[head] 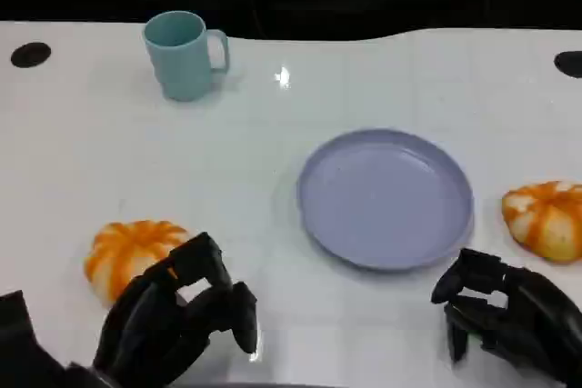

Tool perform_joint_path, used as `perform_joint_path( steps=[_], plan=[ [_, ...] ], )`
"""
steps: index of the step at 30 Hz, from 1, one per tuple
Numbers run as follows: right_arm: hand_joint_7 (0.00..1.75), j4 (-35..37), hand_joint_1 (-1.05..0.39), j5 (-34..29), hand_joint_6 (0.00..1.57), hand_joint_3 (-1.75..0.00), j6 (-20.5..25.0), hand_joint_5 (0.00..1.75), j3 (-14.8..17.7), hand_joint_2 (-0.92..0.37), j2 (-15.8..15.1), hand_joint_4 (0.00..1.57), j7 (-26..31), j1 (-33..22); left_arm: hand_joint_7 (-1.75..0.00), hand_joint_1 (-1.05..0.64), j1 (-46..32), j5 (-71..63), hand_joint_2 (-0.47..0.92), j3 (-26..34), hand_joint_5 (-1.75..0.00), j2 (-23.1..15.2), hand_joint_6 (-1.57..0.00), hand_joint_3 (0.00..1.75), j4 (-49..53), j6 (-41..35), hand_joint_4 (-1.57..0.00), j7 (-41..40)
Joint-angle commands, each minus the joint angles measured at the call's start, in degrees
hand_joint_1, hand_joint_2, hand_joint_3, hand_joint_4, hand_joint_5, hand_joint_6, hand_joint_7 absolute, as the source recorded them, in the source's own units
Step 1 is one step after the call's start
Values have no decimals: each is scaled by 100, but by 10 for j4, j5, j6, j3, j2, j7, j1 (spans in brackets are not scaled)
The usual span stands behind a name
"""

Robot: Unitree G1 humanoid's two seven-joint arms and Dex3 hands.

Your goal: Grasp the bread from the table and place it into the plate.

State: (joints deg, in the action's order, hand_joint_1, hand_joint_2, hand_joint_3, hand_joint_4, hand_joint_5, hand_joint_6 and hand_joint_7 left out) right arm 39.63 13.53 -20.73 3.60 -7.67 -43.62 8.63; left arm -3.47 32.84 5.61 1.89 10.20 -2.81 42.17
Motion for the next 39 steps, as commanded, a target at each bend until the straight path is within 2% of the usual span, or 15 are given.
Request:
perform_joint_path(
  steps=[1,14,23,27,32,35,38,39],
  plan=[
    [138,1,-52,-6,67,-26,7,175,0,-92,-8,66,7,-13,-147,-63,-1,0,92,2,-175,-8,-67,9,-4,0,-81,3],
    [138,31,-54,-5,68,-24,-16,175,2,-92,-5,68,3,-2,-148,-63,8,6,92,10,-175,-6,-61,8,19,5,-79,16],
    [138,39,-54,-2,67,-25,-19,175,3,-92,-4,67,-2,3,-148,-64,8,1,92,10,-175,-7,-61,7,13,2,-78,8],
    [137,39,-54,1,68,-24,-13,175,4,-92,-3,67,-4,3,-146,-62,8,-3,92,12,-175,-4,-58,8,18,22,-75,14],
    [136,38,-55,-3,69,-23,-11,175,3,-92,-2,67,2,3,-135,-65,13,-30,92,14,-175,-3,-50,11,34,95,-55,13],
    [136,36,-55,-6,69,-24,-18,175,1,-92,-2,67,3,3,-123,-66,13,-45,92,14,-171,-7,-51,13,28,111,-50,1],
    [136,36,-54,-7,68,-25,-23,175,0,-92,-2,67,2,3,-112,-66,15,-63,92,13,-160,-14,-50,16,24,131,-48,-4],
    [136,36,-54,-7,68,-26,-22,175,0,-92,-2,67,2,3,-95,-66,17,-71,92,13,-145,-16,-49,16,24,141,-47,-5]
  ],
)
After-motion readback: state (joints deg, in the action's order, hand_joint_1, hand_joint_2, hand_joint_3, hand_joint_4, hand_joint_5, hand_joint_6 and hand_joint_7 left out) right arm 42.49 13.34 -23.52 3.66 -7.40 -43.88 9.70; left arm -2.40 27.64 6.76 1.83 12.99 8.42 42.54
